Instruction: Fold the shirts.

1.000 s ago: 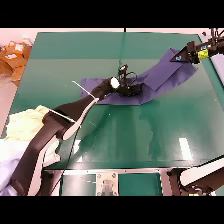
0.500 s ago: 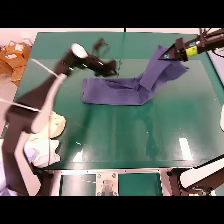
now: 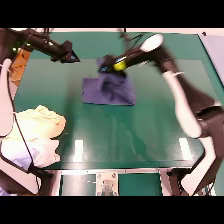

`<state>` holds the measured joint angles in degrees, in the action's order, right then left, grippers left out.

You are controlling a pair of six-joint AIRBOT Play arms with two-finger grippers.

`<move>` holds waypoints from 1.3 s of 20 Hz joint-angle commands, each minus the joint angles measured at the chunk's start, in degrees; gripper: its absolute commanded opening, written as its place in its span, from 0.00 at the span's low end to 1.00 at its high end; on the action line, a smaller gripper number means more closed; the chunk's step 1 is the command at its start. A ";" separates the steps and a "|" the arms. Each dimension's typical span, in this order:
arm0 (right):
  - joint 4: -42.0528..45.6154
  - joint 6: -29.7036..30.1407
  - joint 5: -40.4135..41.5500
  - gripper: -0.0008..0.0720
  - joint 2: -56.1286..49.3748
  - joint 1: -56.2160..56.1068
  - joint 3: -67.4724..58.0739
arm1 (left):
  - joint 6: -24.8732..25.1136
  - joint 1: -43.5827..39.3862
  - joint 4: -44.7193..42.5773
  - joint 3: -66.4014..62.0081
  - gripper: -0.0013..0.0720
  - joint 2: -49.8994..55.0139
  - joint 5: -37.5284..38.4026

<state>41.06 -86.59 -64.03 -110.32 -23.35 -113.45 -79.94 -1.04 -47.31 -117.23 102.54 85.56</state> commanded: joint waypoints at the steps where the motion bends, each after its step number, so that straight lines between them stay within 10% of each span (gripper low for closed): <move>1: 0.24 -3.89 26.73 0.64 -9.27 -13.27 0.39 | 2.62 2.67 -1.68 0.04 0.05 -0.70 4.50; 11: 13.09 -4.90 -5.92 0.50 1.60 13.99 1.42 | 3.85 2.69 -7.72 0.04 0.05 -0.70 4.85; 13: 13.44 -4.59 -11.08 0.85 1.77 20.79 4.72 | 3.48 2.69 -8.09 0.04 0.05 -0.68 4.87; 25: -10.99 9.75 1.73 0.85 -4.50 16.15 24.24 | 1.79 2.69 -12.07 0.04 0.05 -0.70 1.75; 26: -11.65 9.77 3.34 0.72 -4.52 15.06 24.13 | 0.15 2.69 -14.14 0.04 0.05 -0.68 1.22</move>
<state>35.09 -78.89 -65.12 -113.60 -4.95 -90.15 -77.28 1.61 -57.56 -117.16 101.86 88.05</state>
